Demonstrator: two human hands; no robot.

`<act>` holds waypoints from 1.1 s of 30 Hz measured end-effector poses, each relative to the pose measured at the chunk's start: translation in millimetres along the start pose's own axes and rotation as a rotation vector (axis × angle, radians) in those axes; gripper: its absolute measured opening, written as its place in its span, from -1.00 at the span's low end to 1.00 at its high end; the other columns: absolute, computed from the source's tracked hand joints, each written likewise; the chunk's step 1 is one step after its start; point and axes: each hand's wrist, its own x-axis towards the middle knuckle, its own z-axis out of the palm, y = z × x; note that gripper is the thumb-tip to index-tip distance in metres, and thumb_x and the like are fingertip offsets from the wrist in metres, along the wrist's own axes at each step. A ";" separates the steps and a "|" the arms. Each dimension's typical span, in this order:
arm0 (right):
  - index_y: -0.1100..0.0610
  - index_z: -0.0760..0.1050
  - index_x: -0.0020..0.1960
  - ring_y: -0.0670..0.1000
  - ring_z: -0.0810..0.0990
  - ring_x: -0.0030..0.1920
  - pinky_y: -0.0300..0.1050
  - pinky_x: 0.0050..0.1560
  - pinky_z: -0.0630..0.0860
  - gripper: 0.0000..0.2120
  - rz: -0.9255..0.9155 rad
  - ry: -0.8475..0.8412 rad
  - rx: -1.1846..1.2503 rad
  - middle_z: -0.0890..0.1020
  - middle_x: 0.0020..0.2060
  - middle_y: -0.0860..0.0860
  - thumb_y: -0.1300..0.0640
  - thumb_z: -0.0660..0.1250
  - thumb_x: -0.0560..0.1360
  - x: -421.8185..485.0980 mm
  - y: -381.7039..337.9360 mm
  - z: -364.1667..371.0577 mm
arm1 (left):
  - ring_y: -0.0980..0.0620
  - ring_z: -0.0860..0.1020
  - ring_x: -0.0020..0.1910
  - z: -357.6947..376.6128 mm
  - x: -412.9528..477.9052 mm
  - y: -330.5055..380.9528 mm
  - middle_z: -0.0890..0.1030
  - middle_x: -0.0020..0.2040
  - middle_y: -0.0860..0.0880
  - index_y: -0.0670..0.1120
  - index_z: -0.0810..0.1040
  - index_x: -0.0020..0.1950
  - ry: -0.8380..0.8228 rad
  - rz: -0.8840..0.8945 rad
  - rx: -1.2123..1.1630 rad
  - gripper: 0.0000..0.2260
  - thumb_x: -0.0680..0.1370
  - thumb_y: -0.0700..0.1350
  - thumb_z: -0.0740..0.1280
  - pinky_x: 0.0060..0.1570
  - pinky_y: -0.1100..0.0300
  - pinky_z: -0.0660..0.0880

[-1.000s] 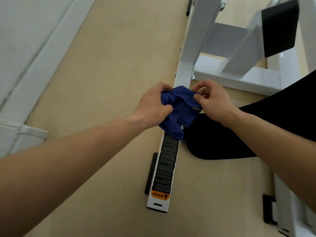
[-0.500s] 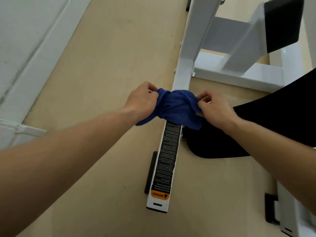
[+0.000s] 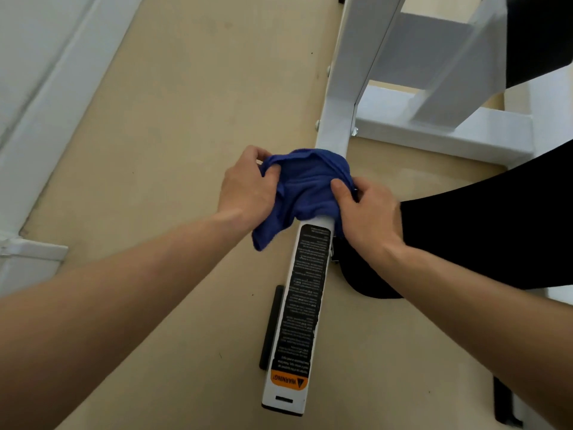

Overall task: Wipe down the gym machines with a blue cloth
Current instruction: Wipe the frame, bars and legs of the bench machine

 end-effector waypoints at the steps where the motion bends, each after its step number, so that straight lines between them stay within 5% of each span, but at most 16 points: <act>1: 0.02 0.63 0.05 0.01 0.62 -0.12 -0.09 -0.08 0.53 -0.73 -0.006 0.042 -0.027 0.68 -0.14 -0.03 -0.12 0.25 0.60 6.3 1.6 -6.0 | 0.11 0.56 -0.15 0.1 3.8 -0.8 0.56 -0.13 0.16 0.06 0.45 0.11 0.002 -0.003 0.032 -0.90 0.60 -0.04 0.28 -0.13 0.25 0.45; 7: 0.02 0.45 -0.21 -0.11 0.49 -0.28 -0.25 -0.28 0.34 -0.69 0.000 -0.044 0.018 0.55 -0.32 -0.11 -0.05 0.15 0.65 -3.5 12.0 -17.8 | 0.25 0.52 -0.09 29.1 -27.0 8.1 0.58 0.00 0.19 0.04 0.54 0.26 -0.104 0.141 -0.102 -0.78 0.65 -0.06 0.20 -0.13 0.58 0.33; 11: -0.01 0.53 0.06 -0.18 0.55 -0.14 -0.21 -0.17 0.42 -0.61 0.079 -0.151 0.141 0.62 -0.13 -0.11 -0.17 -0.01 0.67 -6.8 -4.6 5.7 | 0.26 0.54 -0.15 47.5 -26.9 18.5 0.59 -0.11 0.18 0.05 0.51 0.08 -0.238 0.045 -0.153 -0.79 0.64 0.14 0.18 -0.24 0.41 0.35; 16: 0.16 0.55 0.10 0.12 0.60 0.01 0.02 0.08 0.50 -0.50 0.168 -0.126 0.112 0.65 0.00 0.10 -0.16 -0.03 0.67 44.2 -17.3 17.3 | 0.02 0.51 -0.15 58.9 19.0 33.0 0.56 -0.09 0.01 -0.08 0.49 0.07 -0.248 0.053 -0.010 -0.73 0.69 0.05 0.08 -0.18 0.18 0.31; 22: 0.18 0.45 -0.04 0.13 0.50 -0.09 -0.11 -0.10 0.32 -0.54 0.150 -0.101 -0.007 0.55 -0.07 0.13 -0.09 -0.08 0.70 82.1 -30.2 14.3 | 0.05 0.39 -0.40 50.7 56.9 56.6 0.45 -0.33 0.01 -0.11 0.43 -0.14 -0.365 0.056 0.006 -0.65 0.70 0.03 0.03 -0.39 0.14 0.30; 26: 0.16 0.46 0.03 0.09 0.53 -0.10 -0.10 -0.16 0.37 -0.58 0.088 -0.114 0.065 0.58 -0.11 0.06 -0.10 -0.04 0.70 71.3 -21.6 15.9 | 0.06 0.50 -0.30 52.2 45.2 44.4 0.54 -0.22 0.02 -0.11 0.49 0.04 -0.374 0.081 -0.088 -0.67 0.71 0.03 0.02 -0.34 0.19 0.36; 30: 0.12 0.40 0.25 0.08 0.57 0.04 -0.02 0.06 0.47 -0.63 0.024 -0.156 0.086 0.60 0.05 0.05 -0.09 -0.01 0.69 41.0 -9.2 17.3 | 0.11 0.57 -0.04 48.8 18.0 17.9 0.62 -0.01 0.05 -0.05 0.50 0.22 -0.387 0.154 -0.139 -0.71 0.71 0.00 0.04 -0.09 0.29 0.46; 33: 0.09 0.34 0.30 0.00 0.59 -0.04 -0.05 -0.04 0.47 -0.66 0.000 -0.198 0.102 0.59 0.01 -0.02 -0.08 0.00 0.69 12.3 -3.5 15.8 | 0.22 0.56 -0.04 41.7 -6.4 1.9 0.60 -0.01 0.13 0.02 0.46 0.29 -0.415 0.167 -0.133 -0.73 0.71 -0.02 0.04 -0.13 0.50 0.41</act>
